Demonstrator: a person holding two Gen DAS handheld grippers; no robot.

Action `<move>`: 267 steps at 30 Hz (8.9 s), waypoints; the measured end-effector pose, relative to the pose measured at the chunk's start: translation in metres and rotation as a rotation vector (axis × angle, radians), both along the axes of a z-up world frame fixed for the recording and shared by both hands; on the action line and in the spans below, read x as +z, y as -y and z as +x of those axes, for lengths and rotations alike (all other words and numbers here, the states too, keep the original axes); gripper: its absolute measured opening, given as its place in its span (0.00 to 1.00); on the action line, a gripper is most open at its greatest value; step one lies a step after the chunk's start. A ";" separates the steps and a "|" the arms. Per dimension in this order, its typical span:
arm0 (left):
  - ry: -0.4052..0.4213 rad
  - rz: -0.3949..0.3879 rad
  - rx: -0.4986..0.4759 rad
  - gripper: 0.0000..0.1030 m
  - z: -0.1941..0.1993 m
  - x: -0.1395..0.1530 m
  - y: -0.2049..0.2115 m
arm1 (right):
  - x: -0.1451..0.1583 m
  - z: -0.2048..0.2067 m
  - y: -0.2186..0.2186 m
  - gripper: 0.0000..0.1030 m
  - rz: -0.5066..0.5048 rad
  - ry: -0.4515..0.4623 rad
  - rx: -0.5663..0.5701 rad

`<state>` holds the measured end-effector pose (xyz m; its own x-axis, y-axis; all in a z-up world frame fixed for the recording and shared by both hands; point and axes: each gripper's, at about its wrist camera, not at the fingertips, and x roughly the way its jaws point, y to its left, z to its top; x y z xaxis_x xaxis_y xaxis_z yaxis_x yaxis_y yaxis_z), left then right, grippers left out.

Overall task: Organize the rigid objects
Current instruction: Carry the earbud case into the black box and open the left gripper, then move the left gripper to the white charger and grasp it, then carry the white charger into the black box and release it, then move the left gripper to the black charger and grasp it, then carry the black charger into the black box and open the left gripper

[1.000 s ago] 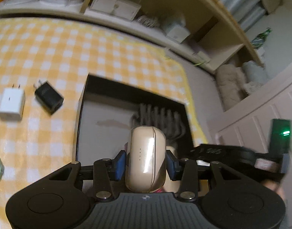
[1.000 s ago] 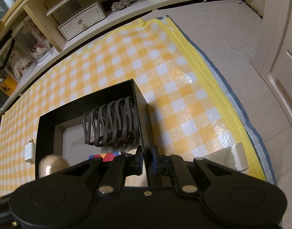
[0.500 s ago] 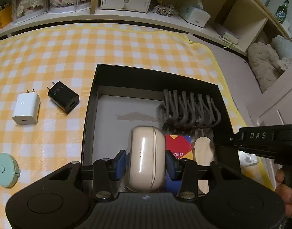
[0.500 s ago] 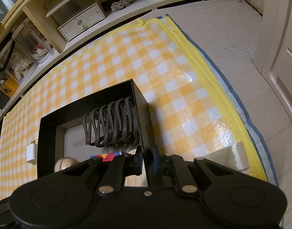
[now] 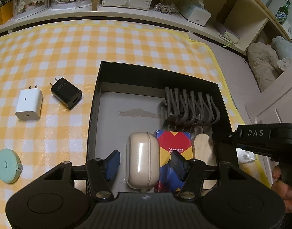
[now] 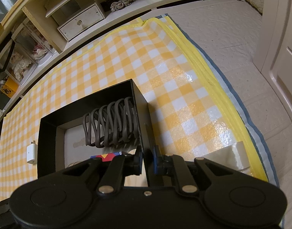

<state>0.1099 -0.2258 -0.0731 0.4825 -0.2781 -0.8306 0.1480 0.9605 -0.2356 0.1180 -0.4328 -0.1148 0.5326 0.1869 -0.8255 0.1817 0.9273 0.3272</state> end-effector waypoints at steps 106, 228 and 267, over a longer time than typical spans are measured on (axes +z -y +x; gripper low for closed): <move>0.111 -0.139 -0.003 0.43 -0.029 0.033 -0.072 | -0.007 0.003 -0.008 0.20 -0.092 -0.027 -0.002; 0.466 0.052 -0.493 0.60 0.035 0.046 -0.055 | -0.002 0.006 -0.017 0.10 -0.121 -0.024 0.059; 0.254 0.298 -0.969 0.80 0.072 -0.002 0.033 | -0.001 0.007 -0.013 0.10 -0.097 -0.023 0.059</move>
<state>0.1815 -0.2588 -0.0754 0.3326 -0.4397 -0.8343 0.8979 0.4180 0.1376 0.1252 -0.4200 -0.1157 0.5040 0.1358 -0.8530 0.1321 0.9638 0.2315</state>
